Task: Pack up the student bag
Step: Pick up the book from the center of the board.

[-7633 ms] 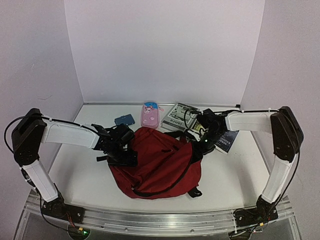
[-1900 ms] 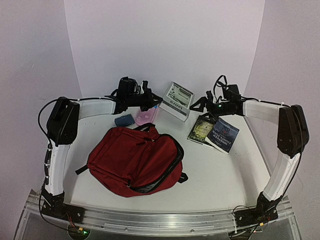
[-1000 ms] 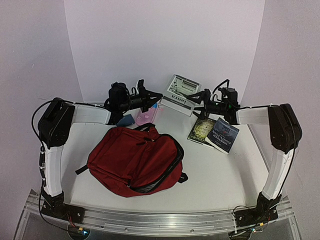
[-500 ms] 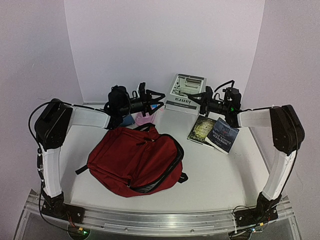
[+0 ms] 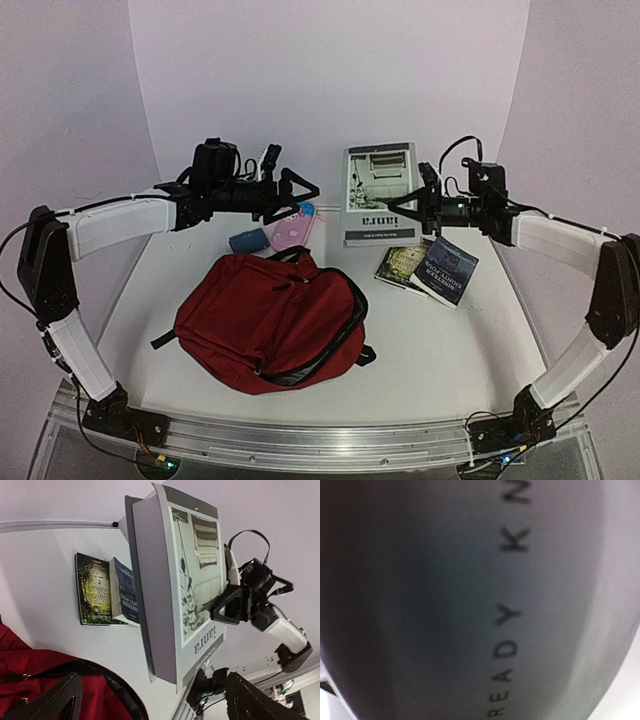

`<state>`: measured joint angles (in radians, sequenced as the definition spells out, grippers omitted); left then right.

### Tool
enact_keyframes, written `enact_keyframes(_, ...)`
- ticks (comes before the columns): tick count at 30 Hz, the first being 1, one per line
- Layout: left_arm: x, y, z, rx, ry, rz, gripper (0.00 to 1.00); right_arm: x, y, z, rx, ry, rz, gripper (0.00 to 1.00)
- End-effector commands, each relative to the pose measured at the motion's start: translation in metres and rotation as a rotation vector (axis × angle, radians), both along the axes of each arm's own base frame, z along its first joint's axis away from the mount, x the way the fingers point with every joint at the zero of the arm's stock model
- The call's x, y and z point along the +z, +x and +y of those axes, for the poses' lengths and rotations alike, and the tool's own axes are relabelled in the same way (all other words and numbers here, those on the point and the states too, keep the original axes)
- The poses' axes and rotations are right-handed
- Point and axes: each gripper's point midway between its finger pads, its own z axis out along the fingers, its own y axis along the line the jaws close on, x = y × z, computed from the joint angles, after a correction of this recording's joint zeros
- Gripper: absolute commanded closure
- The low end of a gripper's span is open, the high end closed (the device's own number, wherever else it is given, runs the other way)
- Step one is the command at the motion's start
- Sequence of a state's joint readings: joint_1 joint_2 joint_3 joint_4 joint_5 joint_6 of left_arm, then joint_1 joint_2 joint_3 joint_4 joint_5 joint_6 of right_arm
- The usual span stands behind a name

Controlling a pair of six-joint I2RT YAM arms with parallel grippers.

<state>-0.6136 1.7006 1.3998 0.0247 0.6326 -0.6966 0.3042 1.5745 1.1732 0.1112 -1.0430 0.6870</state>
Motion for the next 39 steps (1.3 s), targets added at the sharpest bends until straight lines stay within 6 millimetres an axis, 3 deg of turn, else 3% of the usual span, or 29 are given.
enact_keyframes(1,0.000,-0.031,0.021,-0.103,0.191,-0.091,0.00,-0.026,-0.069,-0.010,0.215,-0.213,-0.103,0.94)
enact_keyframes(7,0.006,-0.058,0.023,-0.242,0.215,-0.136,0.00,-0.045,-0.142,-0.014,0.482,-0.380,-0.176,0.94)
enact_keyframes(13,-0.005,-0.094,0.000,-0.394,0.257,-0.170,0.00,-0.054,-0.183,-0.004,0.660,-0.445,-0.228,0.94)
enact_keyframes(19,-0.031,-0.143,-0.034,-0.593,0.255,-0.138,0.01,-0.056,-0.199,0.007,0.746,-0.451,-0.228,0.94)
enact_keyframes(24,-0.035,-0.174,-0.045,-0.697,0.202,-0.132,0.02,-0.058,-0.206,0.010,0.787,-0.454,-0.228,0.94)
enact_keyframes(28,-0.029,-0.182,-0.044,-0.727,0.142,-0.140,0.15,-0.056,-0.208,0.012,0.800,-0.444,-0.244,0.91)
enact_keyframes(34,-0.021,-0.189,-0.045,-0.749,0.075,-0.132,0.48,-0.044,-0.203,0.017,0.782,-0.429,-0.252,0.81)
enact_keyframes(37,-0.021,-0.188,-0.046,-0.736,0.065,-0.124,0.61,-0.034,-0.199,0.018,0.764,-0.431,-0.277,0.71)
enact_keyframes(39,-0.018,-0.187,-0.046,-0.724,0.053,-0.128,0.72,-0.027,-0.194,0.018,0.741,-0.439,-0.286,0.56)
